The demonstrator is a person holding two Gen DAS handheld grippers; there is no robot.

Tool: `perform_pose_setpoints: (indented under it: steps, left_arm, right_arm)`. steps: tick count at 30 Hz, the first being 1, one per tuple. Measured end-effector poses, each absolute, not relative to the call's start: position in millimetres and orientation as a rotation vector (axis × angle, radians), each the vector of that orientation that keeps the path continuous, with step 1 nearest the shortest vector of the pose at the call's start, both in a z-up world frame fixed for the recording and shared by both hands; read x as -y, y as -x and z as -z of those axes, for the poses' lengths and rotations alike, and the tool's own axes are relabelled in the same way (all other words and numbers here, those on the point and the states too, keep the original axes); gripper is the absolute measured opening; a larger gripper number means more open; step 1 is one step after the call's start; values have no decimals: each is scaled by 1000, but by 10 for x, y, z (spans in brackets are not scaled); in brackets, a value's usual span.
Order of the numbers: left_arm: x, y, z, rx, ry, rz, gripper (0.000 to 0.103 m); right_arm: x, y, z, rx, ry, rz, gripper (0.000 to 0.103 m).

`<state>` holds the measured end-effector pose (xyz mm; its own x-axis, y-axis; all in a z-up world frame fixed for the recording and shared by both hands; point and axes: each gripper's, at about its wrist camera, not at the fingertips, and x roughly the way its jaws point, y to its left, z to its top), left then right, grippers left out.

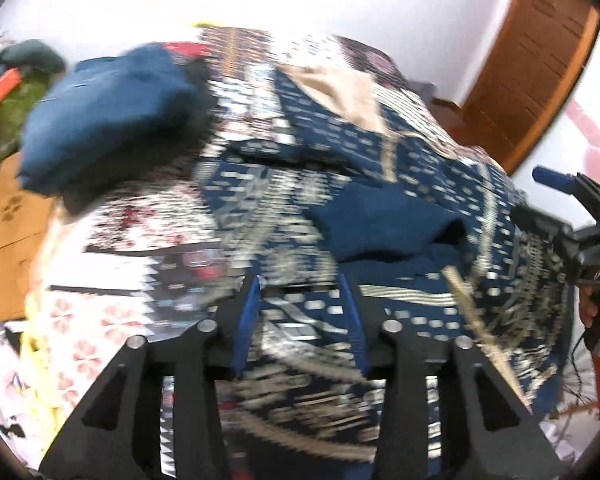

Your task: Fold large clothes

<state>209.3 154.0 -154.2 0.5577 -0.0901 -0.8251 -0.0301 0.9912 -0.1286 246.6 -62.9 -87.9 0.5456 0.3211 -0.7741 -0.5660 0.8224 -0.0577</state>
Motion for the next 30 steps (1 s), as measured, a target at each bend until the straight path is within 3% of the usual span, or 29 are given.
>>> perform_pose_setpoints:
  steps: [9, 18, 23, 27, 29, 30]
  left_arm:
    - [-2035, -2043, 1975, -1063, 213, -36, 42]
    - [-1965, -2281, 2254, -1098, 222, -2, 42]
    - [-2056, -2463, 2379, -1089, 249, -71, 42]
    - [-2013, -2551, 2423, -1056, 203, -85, 41]
    - [-2020, -2570, 2420, -1038, 210, -82, 18]
    - [-2028, -2588, 2423, -1036, 227, -71, 14]
  right_arm:
    - [-222, -2527, 1350, -972, 516, -715, 99]
    - [-455, -2742, 1758, -1157, 532, -761, 62]
    - [-489, -2730, 1899, -1154, 550, -743, 50]
    - [-429, -2808, 1835, -1134, 512, -710, 17]
    - [-376, -2857, 1771, -1122, 474, -704, 11]
    - [-338, -2866, 1709, -1102, 449, -702, 11]
